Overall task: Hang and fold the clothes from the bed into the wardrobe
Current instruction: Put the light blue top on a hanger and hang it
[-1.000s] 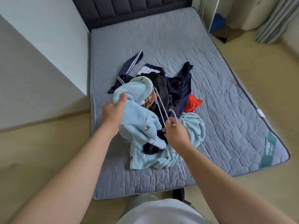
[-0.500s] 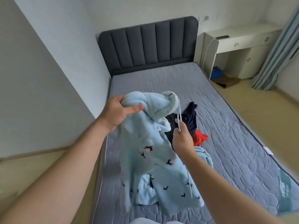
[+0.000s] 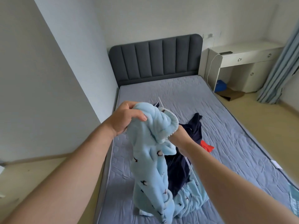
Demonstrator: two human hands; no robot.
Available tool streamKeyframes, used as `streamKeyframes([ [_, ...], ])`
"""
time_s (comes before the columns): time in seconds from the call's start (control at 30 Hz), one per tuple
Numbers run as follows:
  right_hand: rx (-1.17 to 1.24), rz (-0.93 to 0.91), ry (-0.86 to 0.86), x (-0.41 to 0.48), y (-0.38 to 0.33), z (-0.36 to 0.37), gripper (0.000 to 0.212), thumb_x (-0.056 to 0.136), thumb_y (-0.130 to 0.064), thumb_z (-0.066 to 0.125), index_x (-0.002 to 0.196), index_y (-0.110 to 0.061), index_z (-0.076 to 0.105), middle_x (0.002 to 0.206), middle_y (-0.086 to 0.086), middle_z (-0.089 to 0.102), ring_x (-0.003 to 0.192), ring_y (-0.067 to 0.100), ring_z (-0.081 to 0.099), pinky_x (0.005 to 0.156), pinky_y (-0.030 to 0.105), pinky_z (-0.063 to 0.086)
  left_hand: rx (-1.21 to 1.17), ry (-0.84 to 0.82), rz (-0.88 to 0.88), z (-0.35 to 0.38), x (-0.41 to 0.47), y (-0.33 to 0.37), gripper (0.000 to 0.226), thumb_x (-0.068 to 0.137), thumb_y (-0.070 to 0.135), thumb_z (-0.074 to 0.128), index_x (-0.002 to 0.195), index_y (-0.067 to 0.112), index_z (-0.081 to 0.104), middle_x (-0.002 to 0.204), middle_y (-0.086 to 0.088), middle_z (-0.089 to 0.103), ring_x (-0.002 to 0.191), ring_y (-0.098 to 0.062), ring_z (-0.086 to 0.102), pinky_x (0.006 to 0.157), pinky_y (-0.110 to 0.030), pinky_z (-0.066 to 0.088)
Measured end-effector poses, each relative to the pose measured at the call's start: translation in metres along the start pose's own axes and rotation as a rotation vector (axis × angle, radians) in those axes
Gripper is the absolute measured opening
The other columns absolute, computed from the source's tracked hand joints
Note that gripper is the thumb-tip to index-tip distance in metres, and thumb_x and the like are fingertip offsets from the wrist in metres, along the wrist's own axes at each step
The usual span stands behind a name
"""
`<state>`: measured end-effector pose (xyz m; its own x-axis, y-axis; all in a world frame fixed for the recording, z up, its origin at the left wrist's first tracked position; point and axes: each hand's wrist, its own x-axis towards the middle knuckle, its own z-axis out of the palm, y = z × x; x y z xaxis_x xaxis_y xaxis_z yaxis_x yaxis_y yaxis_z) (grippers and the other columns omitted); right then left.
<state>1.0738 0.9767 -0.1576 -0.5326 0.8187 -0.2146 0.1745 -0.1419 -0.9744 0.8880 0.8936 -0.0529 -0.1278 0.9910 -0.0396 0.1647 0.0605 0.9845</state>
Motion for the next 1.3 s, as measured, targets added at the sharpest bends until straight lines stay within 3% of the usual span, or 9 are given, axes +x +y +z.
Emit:
streamKeyframes([
  [0.2,-0.074,-0.080,-0.041,0.000,-0.011,0.022,0.015,0.076,-0.027,0.059,0.080,-0.013,0.061,0.072,-0.001,0.056,0.077,0.019,0.050,0.070,0.038,0.045,-0.108,0.144,-0.052,-0.005,-0.011,-0.003,0.025,0.049,0.002,0.054,0.071,0.000,0.066,0.070,-0.013,0.058,0.063,-0.028,0.054,0.061,-0.029,0.043],
  [0.37,-0.082,-0.122,-0.113,-0.001,0.000,0.040,0.023,0.081,-0.013,0.067,0.104,-0.016,0.066,0.093,0.008,0.066,0.086,0.023,0.057,0.083,0.051,0.054,-0.259,0.154,-0.074,-0.011,-0.015,-0.008,0.046,0.034,0.008,0.054,0.078,-0.003,0.056,0.071,-0.011,0.051,0.060,-0.028,0.046,0.057,-0.026,0.037],
  [0.53,-0.123,-0.008,0.017,-0.004,0.006,0.045,0.028,0.080,-0.034,0.066,0.096,-0.012,0.067,0.082,0.007,0.069,0.073,0.016,0.057,0.064,0.035,0.048,-0.316,0.252,-0.060,-0.034,-0.018,-0.023,0.024,0.043,0.006,0.047,0.057,0.014,0.066,0.058,-0.003,0.055,0.055,-0.022,0.048,0.054,-0.022,0.037],
  [0.77,-0.395,-0.152,0.165,0.004,-0.011,0.040,0.025,0.084,-0.045,0.059,0.083,-0.021,0.061,0.061,-0.002,0.069,0.054,0.017,0.061,0.053,0.033,0.048,0.386,0.627,-0.210,-0.057,-0.013,-0.060,0.022,0.058,0.010,0.060,0.079,0.016,0.055,0.076,0.002,0.059,0.072,-0.021,0.054,0.061,-0.029,0.042],
  [0.9,-0.538,-0.141,0.212,0.007,-0.025,0.041,0.023,0.079,-0.047,0.057,0.082,-0.024,0.056,0.069,-0.003,0.068,0.065,0.019,0.064,0.056,0.035,0.048,0.418,0.180,-0.037,-0.035,-0.022,-0.073,0.075,0.067,-0.002,0.079,0.132,0.021,0.049,0.127,0.002,0.060,0.122,-0.016,0.057,0.101,-0.032,0.049],
  [0.97,-0.656,-0.127,0.247,0.006,-0.026,0.043,0.019,0.081,-0.044,0.053,0.084,-0.026,0.052,0.075,-0.007,0.065,0.068,0.016,0.061,0.054,0.030,0.039,0.264,-0.051,-0.071,-0.015,-0.029,-0.080,0.092,0.062,0.007,0.086,0.136,0.036,0.038,0.130,0.010,0.058,0.126,-0.005,0.054,0.102,-0.025,0.049],
  [1.07,-0.718,-0.072,0.297,0.003,-0.021,0.044,0.014,0.080,-0.039,0.048,0.087,-0.027,0.051,0.079,-0.010,0.063,0.068,0.012,0.057,0.053,0.027,0.033,0.195,0.049,-0.056,0.012,-0.025,-0.105,0.075,0.072,0.021,0.090,0.122,0.043,0.038,0.118,0.019,0.061,0.103,0.017,0.059,0.078,-0.005,0.048],
  [1.2,-0.725,-0.062,0.318,0.002,-0.016,0.039,0.016,0.078,-0.036,0.048,0.088,-0.024,0.050,0.078,-0.007,0.063,0.067,0.015,0.057,0.053,0.028,0.033,0.374,0.305,-0.079,0.022,-0.016,-0.122,0.037,0.082,0.021,0.070,0.104,0.048,0.059,0.090,0.017,0.069,0.079,0.003,0.064,0.059,-0.011,0.046],
  [1.3,-0.719,-0.051,0.339,0.004,-0.013,0.031,0.014,0.077,-0.036,0.049,0.085,-0.024,0.048,0.080,-0.006,0.062,0.070,0.018,0.058,0.054,0.028,0.034,0.069,0.294,-0.218,0.018,-0.009,-0.129,0.032,0.085,0.007,0.062,0.096,0.036,0.072,0.088,0.012,0.076,0.087,-0.012,0.071,0.067,-0.023,0.053],
])
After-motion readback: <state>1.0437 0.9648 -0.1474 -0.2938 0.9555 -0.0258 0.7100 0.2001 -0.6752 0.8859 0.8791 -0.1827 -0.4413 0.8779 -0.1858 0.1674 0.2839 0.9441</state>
